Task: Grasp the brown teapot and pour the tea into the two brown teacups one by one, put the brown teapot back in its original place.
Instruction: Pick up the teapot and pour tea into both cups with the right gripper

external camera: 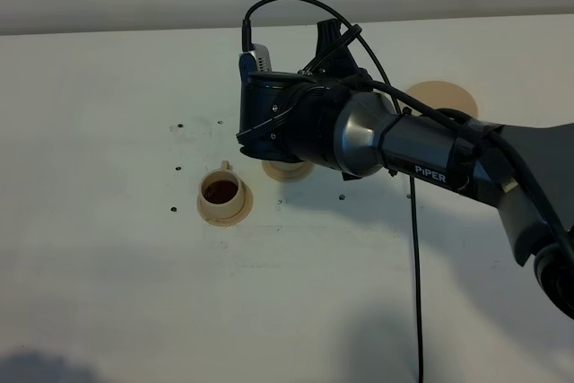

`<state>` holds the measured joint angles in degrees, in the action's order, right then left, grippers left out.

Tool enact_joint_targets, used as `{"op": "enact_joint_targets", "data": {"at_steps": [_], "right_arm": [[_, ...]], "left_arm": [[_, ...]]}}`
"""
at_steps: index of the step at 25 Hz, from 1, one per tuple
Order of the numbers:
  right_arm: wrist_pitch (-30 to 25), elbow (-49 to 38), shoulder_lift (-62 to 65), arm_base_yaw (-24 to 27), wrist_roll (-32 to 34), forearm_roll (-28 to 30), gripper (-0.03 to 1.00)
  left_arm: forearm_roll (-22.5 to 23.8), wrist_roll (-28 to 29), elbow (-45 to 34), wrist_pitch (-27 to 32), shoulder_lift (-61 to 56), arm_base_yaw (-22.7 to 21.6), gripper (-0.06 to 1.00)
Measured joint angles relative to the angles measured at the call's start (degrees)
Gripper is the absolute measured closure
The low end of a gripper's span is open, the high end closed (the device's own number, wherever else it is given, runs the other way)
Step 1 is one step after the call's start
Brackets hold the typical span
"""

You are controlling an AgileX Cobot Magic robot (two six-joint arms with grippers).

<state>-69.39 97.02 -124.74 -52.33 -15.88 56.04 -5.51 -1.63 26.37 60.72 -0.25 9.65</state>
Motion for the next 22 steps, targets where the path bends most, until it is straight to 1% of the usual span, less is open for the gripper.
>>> {"op": "enact_joint_targets", "data": {"at_steps": [7,15,20,22], "right_arm": [[-0.2,0.0,-1.7,0.0,-0.1,1.6,0.86],[-0.1,0.0,-2.7,-1.2,-0.2,3.2,0.86],[-0.1,0.0,-3.4,-2.0,-0.4,5.9,0.86],[-0.1,0.0,-3.7,-2.3,-0.5,6.1,0.86]], "left_arm": [[0.0,0.0,0.0,0.0,0.0,0.0,0.70],[0.0,0.0,0.0,0.0,0.0,0.0,0.70],[0.0,0.0,0.0,0.0,0.0,0.0,0.70],[0.0,0.0,0.0,0.0,0.0,0.0,0.70]]}}
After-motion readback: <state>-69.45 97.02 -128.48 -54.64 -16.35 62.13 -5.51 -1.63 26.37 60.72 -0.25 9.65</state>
